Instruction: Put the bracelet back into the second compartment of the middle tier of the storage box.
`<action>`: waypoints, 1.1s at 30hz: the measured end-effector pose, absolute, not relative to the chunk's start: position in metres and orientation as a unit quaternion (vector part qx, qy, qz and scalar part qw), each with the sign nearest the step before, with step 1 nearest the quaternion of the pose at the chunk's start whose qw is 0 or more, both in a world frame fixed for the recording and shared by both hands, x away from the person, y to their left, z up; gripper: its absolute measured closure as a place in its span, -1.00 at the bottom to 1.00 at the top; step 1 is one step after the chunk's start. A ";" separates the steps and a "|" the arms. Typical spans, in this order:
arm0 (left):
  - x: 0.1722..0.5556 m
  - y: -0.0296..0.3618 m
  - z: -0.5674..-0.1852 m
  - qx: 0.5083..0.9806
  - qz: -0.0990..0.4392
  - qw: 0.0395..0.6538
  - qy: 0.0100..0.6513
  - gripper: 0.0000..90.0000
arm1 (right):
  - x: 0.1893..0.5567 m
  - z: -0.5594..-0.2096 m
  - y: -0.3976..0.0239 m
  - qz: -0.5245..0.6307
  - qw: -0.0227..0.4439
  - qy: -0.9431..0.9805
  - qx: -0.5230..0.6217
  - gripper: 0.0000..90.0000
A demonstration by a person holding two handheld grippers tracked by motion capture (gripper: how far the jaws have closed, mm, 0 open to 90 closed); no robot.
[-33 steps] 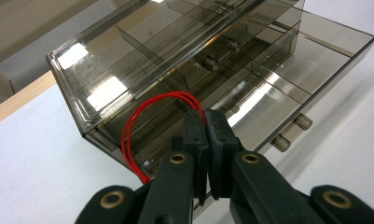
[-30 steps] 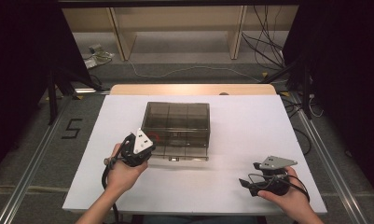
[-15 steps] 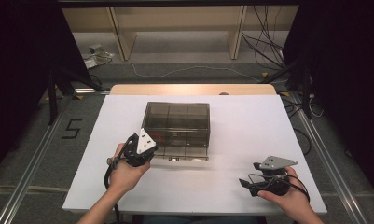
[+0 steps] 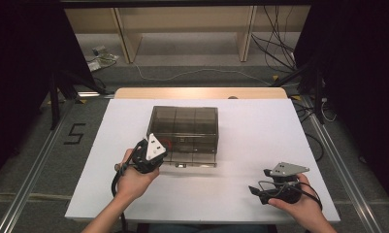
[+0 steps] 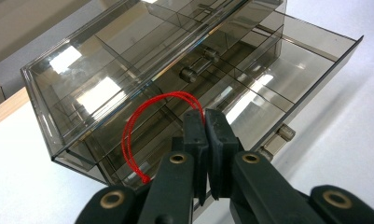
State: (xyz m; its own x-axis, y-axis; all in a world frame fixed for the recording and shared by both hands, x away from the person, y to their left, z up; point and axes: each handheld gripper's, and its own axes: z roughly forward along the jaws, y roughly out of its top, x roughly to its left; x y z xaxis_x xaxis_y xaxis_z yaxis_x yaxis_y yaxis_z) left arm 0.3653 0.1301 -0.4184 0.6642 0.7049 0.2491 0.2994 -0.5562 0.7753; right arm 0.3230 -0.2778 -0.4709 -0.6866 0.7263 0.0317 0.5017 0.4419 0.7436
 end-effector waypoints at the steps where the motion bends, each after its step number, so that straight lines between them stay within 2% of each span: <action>1: 0.365 0.130 -0.419 0.837 0.279 0.363 0.300 0.95 | 0.323 -0.471 -0.278 0.381 0.147 0.835 0.369 -0.63; 33: 0.367 0.120 -0.419 0.840 0.277 0.367 0.290 0.95 | 0.323 -0.470 -0.278 0.382 0.149 0.835 0.368 -0.63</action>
State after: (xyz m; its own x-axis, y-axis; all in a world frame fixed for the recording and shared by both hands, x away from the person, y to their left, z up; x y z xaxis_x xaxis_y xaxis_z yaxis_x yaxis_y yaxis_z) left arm 0.3666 0.1199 -0.4191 0.6791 0.6894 0.2519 0.2839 -0.5632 0.7760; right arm 0.3231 -0.2782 -0.4702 -0.6856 0.7272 0.0332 0.5002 0.4374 0.7473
